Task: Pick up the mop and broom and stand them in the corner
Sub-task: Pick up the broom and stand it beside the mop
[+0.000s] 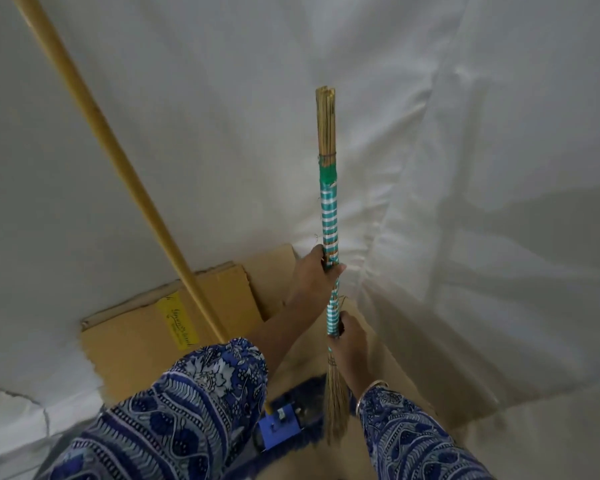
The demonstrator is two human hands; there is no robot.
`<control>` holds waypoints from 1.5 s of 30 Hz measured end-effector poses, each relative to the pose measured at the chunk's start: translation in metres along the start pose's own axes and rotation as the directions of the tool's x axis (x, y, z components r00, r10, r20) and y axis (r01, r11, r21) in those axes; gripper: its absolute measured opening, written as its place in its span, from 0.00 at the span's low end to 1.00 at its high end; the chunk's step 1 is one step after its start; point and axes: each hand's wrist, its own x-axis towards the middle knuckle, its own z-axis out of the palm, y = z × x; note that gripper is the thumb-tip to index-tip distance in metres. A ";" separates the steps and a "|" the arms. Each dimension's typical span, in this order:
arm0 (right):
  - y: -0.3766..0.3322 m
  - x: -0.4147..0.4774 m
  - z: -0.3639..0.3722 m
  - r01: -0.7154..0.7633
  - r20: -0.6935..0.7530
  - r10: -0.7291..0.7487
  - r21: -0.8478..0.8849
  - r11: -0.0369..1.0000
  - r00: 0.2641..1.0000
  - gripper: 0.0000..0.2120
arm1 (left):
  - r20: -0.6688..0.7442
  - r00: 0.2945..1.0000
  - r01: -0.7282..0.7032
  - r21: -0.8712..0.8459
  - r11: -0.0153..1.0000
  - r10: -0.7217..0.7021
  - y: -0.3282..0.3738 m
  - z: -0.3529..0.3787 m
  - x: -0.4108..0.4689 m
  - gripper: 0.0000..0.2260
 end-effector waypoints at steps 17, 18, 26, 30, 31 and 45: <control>0.124 0.158 0.093 0.031 0.005 -0.032 0.061 0.998 0.999 0.05 | -0.042 0.999 0.037 0.058 0.998 -0.035 -0.132 0.124 0.138 0.10; 0.126 0.161 0.095 0.046 0.015 -0.047 0.043 0.998 0.999 0.06 | -0.056 0.998 0.043 0.040 0.998 -0.041 -0.134 0.123 0.141 0.10; 0.126 0.151 0.098 0.057 -0.108 -0.052 0.050 0.997 0.993 0.05 | -0.048 0.999 0.003 0.009 1.000 -0.003 -0.130 0.123 0.141 0.11; 0.125 0.153 0.096 0.011 -0.126 -0.007 0.031 0.999 0.992 0.09 | -0.039 0.999 -0.004 -0.004 1.000 0.004 -0.131 0.126 0.140 0.11; 0.126 0.154 0.095 -0.007 -0.122 0.010 0.024 1.000 0.993 0.09 | -0.038 0.999 0.002 -0.003 1.000 -0.002 -0.132 0.126 0.140 0.11; 0.122 0.152 0.089 -0.067 -0.069 0.063 -0.060 0.996 0.996 0.15 | 0.007 1.000 0.006 0.012 1.000 -0.007 -0.135 0.137 0.136 0.12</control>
